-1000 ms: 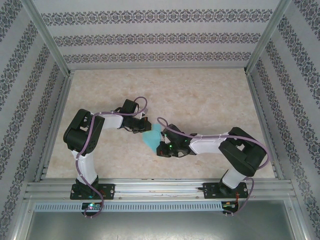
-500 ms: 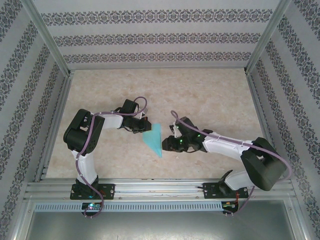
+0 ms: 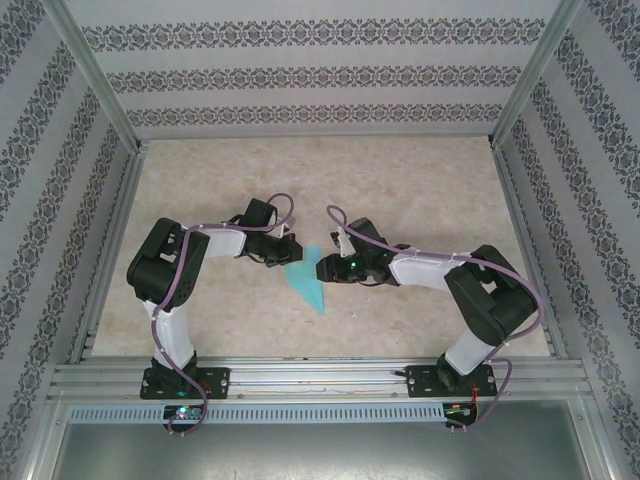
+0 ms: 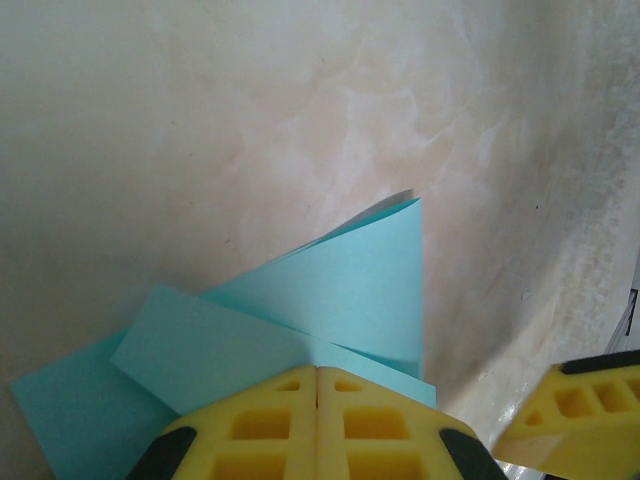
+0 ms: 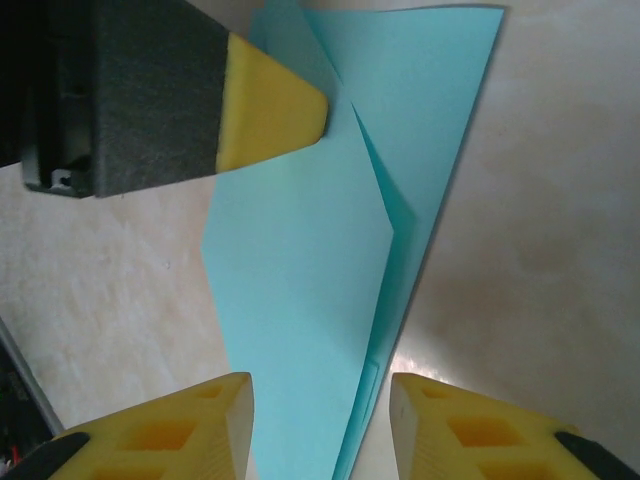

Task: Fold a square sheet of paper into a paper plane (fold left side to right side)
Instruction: Fourth fold the wing at the center of the table, then turn over the paper at the center of the table.

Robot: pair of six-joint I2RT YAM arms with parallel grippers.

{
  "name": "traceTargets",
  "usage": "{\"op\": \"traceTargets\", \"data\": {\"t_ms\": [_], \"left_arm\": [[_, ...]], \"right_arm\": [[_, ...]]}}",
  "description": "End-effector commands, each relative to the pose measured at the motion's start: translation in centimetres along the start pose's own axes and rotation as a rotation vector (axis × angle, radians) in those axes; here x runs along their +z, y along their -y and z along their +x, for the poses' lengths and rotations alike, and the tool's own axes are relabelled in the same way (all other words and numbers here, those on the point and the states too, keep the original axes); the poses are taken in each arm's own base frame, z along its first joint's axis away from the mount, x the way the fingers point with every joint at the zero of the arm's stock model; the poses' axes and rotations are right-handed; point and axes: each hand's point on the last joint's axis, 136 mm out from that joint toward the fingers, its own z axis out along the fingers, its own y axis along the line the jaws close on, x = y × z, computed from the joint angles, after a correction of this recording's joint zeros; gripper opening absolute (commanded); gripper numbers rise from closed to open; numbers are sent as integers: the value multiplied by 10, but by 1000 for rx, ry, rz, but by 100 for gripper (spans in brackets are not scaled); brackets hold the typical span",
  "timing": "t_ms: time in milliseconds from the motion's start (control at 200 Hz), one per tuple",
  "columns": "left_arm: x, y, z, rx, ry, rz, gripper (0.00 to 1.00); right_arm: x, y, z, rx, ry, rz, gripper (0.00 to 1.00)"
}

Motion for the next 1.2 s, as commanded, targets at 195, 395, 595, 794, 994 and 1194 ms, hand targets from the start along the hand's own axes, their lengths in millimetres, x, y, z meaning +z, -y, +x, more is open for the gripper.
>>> {"op": "traceTargets", "data": {"t_ms": [195,395,595,794,994,1194], "left_arm": [[9,-25,12,-31,-14,-95,0],[9,-25,12,-30,-16,-94,0],[9,-25,12,-31,-16,-95,0],[9,-25,12,-30,-16,-96,0],[9,-26,13,-31,-17,-97,0],[9,-26,13,-30,-18,-97,0]], "right_arm": [[16,-8,-20,-32,20,-56,38],[23,-5,-17,-21,2,-52,37],[25,4,-15,-8,5,-18,38],[27,4,-13,1,-6,-20,36],[24,13,-12,12,4,30,42],[22,12,-13,6,7,27,43]]}}
